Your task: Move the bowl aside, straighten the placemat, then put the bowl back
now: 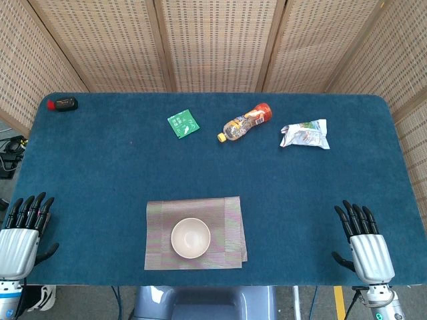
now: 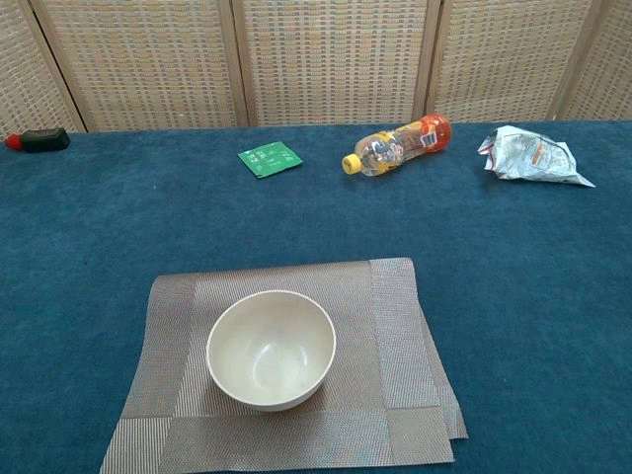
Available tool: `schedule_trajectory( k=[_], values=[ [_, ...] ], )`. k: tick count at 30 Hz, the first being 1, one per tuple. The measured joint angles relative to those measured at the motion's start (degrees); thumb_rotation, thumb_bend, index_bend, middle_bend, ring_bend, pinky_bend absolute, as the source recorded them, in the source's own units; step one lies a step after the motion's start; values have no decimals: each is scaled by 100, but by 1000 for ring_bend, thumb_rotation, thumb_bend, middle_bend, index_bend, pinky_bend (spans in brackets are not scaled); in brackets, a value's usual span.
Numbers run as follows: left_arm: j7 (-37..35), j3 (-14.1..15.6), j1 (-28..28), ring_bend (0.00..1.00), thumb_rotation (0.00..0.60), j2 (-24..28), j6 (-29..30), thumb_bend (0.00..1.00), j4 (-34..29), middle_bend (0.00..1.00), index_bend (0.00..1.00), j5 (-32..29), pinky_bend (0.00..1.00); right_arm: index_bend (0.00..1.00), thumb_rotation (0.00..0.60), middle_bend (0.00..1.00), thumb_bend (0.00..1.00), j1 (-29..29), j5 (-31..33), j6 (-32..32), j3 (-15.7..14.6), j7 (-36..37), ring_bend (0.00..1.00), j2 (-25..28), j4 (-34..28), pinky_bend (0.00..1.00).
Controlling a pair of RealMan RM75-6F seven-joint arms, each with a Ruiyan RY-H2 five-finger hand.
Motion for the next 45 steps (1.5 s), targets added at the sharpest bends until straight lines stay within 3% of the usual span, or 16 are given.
schedule_trajectory(
  k=[21,28,39,45],
  values=[
    [-10,69,-27,0,600,-16,-54,87,7,0,0,107,0,0,600,0,155,-9,28,34,20,86,0,37,-11,0],
    [-183,142,-117,0,600,-53,-68,88,14,0,7,449,0,0,600,0,155,-29,41,74,28,173,0,79,-25,0],
    [20,252,-710,0,600,-511,-740,99,-3,0,345,1238,0,0,600,0,155,-27,64,73,41,249,0,112,-48,0],
    [497,234,-995,0,600,-1077,-1358,103,10,0,419,1252,0,0,600,0,155,-29,56,83,38,342,0,161,-66,0]
  ],
)
